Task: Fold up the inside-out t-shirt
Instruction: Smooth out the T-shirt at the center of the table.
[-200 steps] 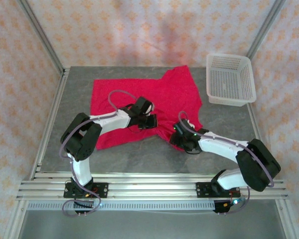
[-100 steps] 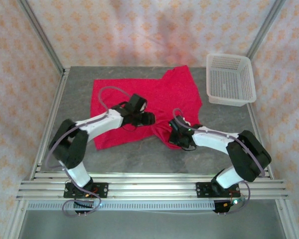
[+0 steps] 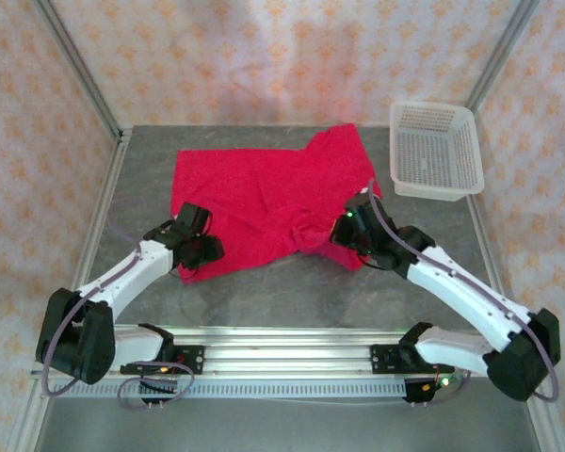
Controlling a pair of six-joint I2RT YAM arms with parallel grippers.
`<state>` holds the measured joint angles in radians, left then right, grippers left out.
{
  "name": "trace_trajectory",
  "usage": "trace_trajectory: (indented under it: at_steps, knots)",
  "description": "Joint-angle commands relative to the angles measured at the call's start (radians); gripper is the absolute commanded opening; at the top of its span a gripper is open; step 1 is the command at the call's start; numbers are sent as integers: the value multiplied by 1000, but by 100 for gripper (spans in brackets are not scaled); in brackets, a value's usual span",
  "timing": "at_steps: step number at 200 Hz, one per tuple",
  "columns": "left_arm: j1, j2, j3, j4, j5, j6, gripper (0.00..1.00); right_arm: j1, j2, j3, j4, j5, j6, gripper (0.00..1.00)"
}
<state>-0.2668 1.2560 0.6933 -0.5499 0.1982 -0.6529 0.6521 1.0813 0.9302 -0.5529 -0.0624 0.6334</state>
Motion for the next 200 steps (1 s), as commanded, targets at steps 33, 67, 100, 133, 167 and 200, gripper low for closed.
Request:
trace_trajectory:
  at_steps: [33, 67, 100, 133, 167, 200]
  knots:
    - [154, -53, -105, 9, 49, -30, 53, -20, -178, -115, -63, 29, -40, 0]
    - [185, -136, -94, -71, -6, -14, 52, -63, -195, -225, -46, 30, 22, 0]
    - [186, -149, -115, -90, -24, -10, 49, -82, -155, -223, 0, 20, 21, 0]
    - [186, -176, -136, -118, -91, -30, 48, -91, -120, -185, -14, 37, -10, 0]
    - [186, -204, -164, -98, -128, -56, 55, -97, -112, -181, 0, 42, -5, 0]
    - [186, -153, -218, 6, -105, -74, 48, -103, -102, -167, 7, 52, -10, 0]
